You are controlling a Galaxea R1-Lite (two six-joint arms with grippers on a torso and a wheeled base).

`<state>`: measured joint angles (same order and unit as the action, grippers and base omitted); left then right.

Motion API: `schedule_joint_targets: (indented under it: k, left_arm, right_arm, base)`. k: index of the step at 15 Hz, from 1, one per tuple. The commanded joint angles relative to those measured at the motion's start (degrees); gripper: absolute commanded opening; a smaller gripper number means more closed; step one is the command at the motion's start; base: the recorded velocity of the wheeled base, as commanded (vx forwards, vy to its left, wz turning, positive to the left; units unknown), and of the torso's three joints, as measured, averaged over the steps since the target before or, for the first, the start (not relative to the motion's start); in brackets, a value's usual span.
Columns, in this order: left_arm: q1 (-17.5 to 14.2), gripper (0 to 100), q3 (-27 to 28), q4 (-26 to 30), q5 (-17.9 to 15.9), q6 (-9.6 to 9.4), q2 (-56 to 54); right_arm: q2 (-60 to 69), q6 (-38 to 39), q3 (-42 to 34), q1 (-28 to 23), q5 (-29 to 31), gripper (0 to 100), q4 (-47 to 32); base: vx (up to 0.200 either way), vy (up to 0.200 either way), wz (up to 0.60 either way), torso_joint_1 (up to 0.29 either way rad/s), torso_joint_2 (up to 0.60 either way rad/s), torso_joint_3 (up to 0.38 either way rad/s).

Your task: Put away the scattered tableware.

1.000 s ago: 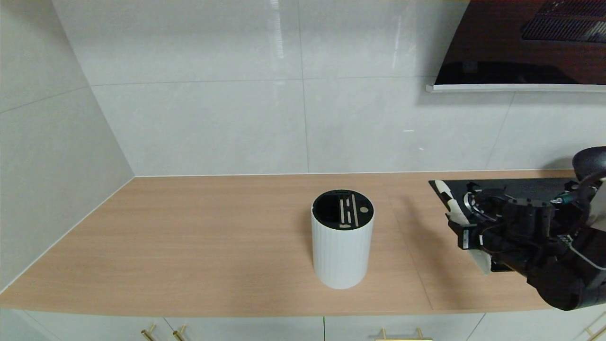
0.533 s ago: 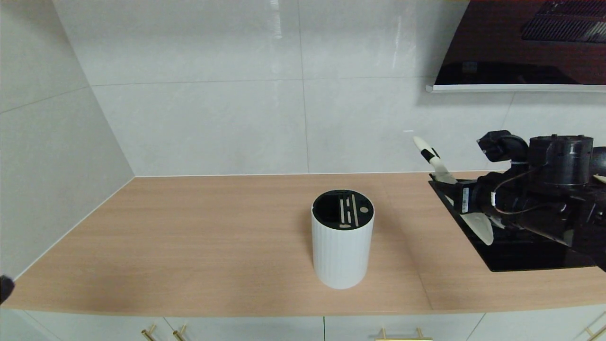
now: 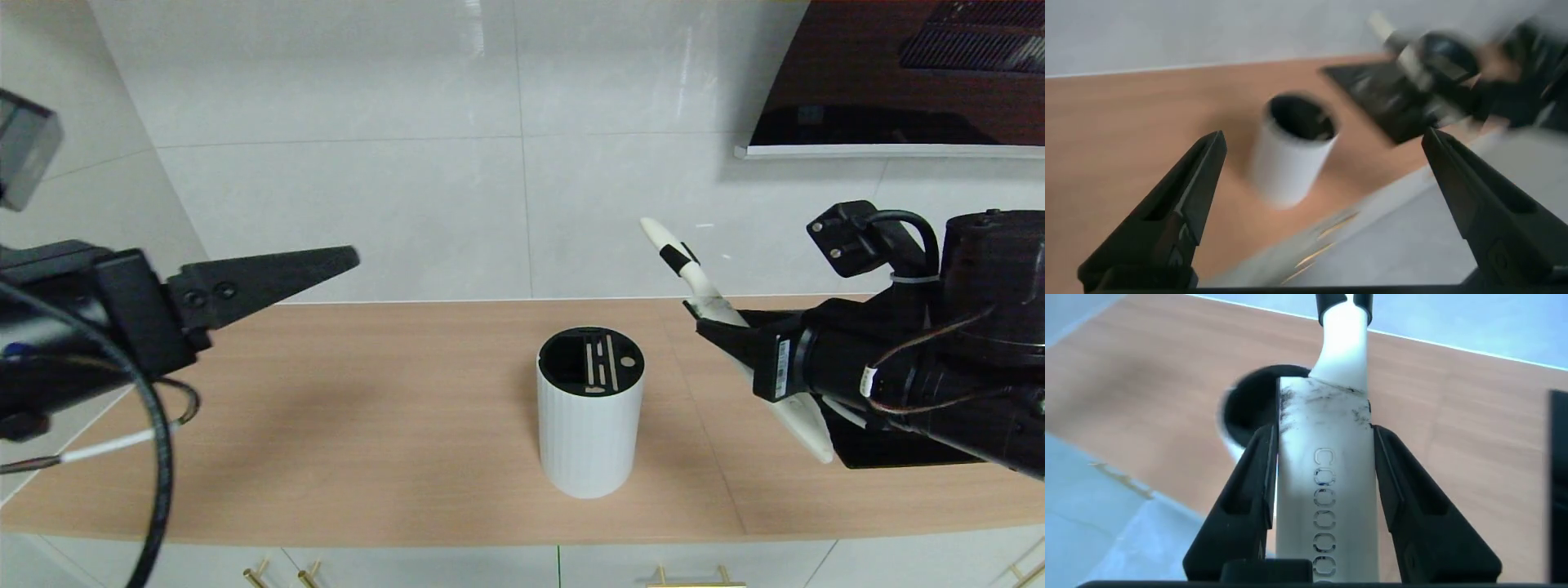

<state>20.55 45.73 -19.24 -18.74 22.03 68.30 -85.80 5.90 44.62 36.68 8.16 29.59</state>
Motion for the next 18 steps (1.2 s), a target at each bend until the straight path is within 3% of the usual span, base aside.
schedule_joint_targets:
  k: [1, 3, 5, 6, 7, 10, 11, 14, 18]
  left_arm:
    - [4.67, 100, 2.17, -5.81, -0.16, 6.18, 11.68]
    - [5.02, 100, 5.86, -8.19, 0.19, 9.08, 17.74]
    - [6.43, 100, 6.04, -10.56, 0.19, 14.01, 21.43]
    - [7.40, 100, 5.86, -11.26, -0.07, 18.58, 23.37]
    - [8.01, 100, 6.22, -11.44, -0.07, 21.30, 24.60]
    - [9.68, 100, 8.15, -11.35, 2.74, 23.94, 28.11]
    - [11.00, 100, 9.12, -11.35, 4.67, 26.22, 29.78]
    - [13.02, 100, 10.26, -11.35, 4.94, 30.97, 32.16]
    - [13.81, 100, 10.87, -11.44, 5.03, 31.85, 34.26]
  right_arm:
    - [-0.25, 0.08, -0.14, 2.08, 0.46, 0, 0.03]
    - [-2.36, 0.25, 0.03, 3.66, 0.55, 0, 0.12]
    - [-5.35, 2.10, 0.03, 5.86, 0.72, 0, 0.47]
    - [-7.19, 3.77, -0.06, 7.18, 0.81, 0, 0.56]
    - [-8.25, 4.47, 0.12, 7.35, 0.72, 0, 0.56]
    - [-9.30, 6.76, 0.29, 9.20, 1.07, 0, 3.37]
    - [-9.48, 6.84, 0.29, 9.81, 1.25, 0, 4.16]
    - [-10.00, 7.37, 0.29, 11.22, 1.78, 0, 4.51]
    - [-10.00, 7.63, 0.03, 12.89, 1.86, 0, 5.75]
  base:
    - [0.000, 0.000, 0.00, 0.000, 0.00, 0.000]
    - [0.000, 0.000, 0.00, 0.000, 0.00, 0.000]
    - [0.000, 0.000, 0.00, 0.000, 0.00, 0.000]
    - [0.000, 0.000, 0.00, 0.000, 0.00, 0.000]
    - [0.000, 0.000, 0.00, 0.000, 0.00, 0.000]
    - [0.000, 0.000, 0.00, 0.000, 0.00, 0.000]
    - [0.000, 0.000, 0.00, 0.000, 0.00, 0.000]
    - [0.000, 0.000, 0.00, 0.000, 0.00, 0.000]
    - [0.000, 0.000, 0.00, 0.000, 0.00, 0.000]
